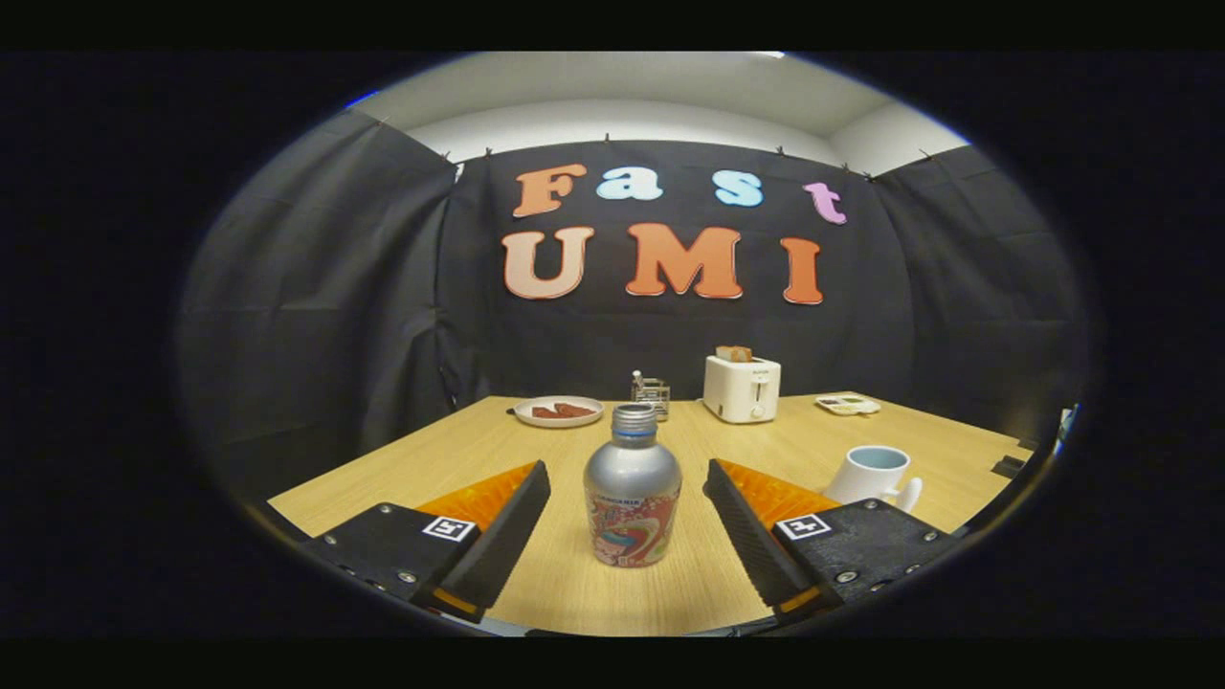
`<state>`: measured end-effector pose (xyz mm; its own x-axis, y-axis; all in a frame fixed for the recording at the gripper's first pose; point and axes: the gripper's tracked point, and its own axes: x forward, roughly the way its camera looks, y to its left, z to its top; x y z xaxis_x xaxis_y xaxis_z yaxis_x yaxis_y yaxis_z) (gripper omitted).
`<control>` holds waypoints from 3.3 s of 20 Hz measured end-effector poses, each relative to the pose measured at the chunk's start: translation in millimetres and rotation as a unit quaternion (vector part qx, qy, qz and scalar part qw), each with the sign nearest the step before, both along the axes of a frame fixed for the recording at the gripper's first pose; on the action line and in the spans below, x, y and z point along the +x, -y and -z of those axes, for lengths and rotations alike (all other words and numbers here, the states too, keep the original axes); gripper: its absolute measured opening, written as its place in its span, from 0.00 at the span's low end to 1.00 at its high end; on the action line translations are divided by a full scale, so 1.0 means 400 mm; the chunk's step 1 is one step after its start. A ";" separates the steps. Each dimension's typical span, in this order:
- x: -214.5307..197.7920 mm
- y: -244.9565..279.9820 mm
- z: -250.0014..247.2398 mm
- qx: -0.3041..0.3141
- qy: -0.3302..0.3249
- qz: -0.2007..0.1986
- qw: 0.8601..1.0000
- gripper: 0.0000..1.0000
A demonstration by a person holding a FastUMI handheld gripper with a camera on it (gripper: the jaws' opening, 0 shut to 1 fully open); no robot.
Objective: Take the bottle from table, then pour the juice into the cup, finally place the bottle on the coaster
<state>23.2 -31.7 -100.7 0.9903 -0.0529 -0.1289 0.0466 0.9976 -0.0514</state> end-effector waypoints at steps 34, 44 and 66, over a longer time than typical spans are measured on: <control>0.089 0.034 0.097 0.097 -0.034 -0.014 0.995 0.77; 0.103 0.104 0.090 0.233 -0.050 -0.011 0.971 0.77; 0.115 0.206 0.163 0.495 -0.117 0.050 0.860 0.75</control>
<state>69.4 -114.1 -165.7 0.9281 0.1129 -0.3548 0.2391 0.5498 0.8004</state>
